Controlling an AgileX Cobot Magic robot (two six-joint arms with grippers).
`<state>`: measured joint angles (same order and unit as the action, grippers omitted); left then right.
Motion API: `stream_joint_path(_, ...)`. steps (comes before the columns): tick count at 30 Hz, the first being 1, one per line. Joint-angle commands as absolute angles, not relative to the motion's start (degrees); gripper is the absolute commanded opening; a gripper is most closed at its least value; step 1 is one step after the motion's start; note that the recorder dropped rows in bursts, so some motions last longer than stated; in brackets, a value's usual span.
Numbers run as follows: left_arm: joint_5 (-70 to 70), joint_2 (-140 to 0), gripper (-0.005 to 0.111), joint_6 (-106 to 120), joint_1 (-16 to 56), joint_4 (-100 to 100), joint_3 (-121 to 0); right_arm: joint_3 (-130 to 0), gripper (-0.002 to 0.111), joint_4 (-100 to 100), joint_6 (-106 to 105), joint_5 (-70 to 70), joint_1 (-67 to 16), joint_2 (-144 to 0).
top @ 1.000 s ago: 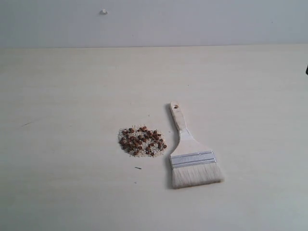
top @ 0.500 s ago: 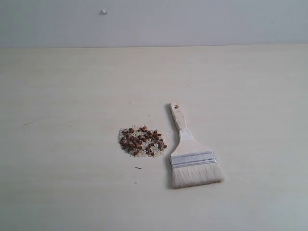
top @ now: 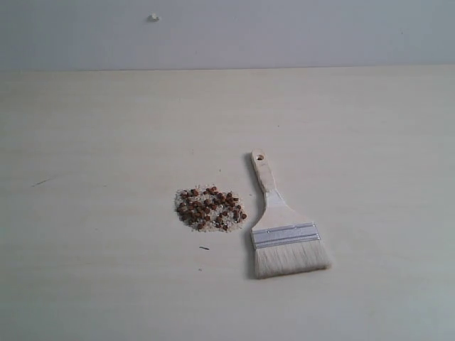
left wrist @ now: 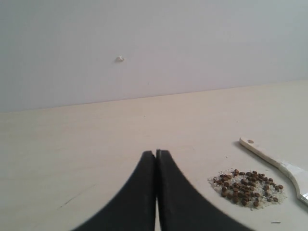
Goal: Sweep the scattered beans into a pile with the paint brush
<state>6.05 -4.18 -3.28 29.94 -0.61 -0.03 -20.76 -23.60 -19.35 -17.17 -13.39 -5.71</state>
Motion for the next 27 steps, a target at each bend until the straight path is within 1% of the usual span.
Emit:
stream_joint_path(1,5.9,-4.0,0.000,-3.4,29.8,-1.1,0.0,-19.2,0.000,-22.9,-19.5,-16.3,-13.3,-5.4)
stream_joint_path(4,5.9,-4.0,0.000,-3.4,29.8,-1.1,0.0,-16.0,0.000,-16.3,-16.0,-13.6,-13.3,-5.0)
stream_joint_path(7,5.9,-4.0,0.000,-3.4,29.8,-1.1,0.0,-11.2,0.000,-2.7,-3.4,-11.5,-13.3,-4.0)
stream_joint_path(9,5.9,-4.0,0.000,-3.4,29.8,-1.1,0.0,-8.4,0.000,1.8,1.7,-10.6,-13.3,-3.2)
stream_joint_path(16,5.9,-4.0,0.000,-3.4,29.8,-1.1,0.0,0.0,0.000,5.8,2.8,-12.3,-13.3,0.0)
stream_joint_path(20,5.9,-4.0,0.000,-3.4,29.8,-1.1,0.0,0.0,0.000,6.4,2.8,-15.7,-13.3,0.0)
stream_joint_path(27,5.9,-4.0,0.000,-3.4,29.8,-1.1,0.0,0.0,0.000,6.2,2.9,-15.7,-13.3,0.0)
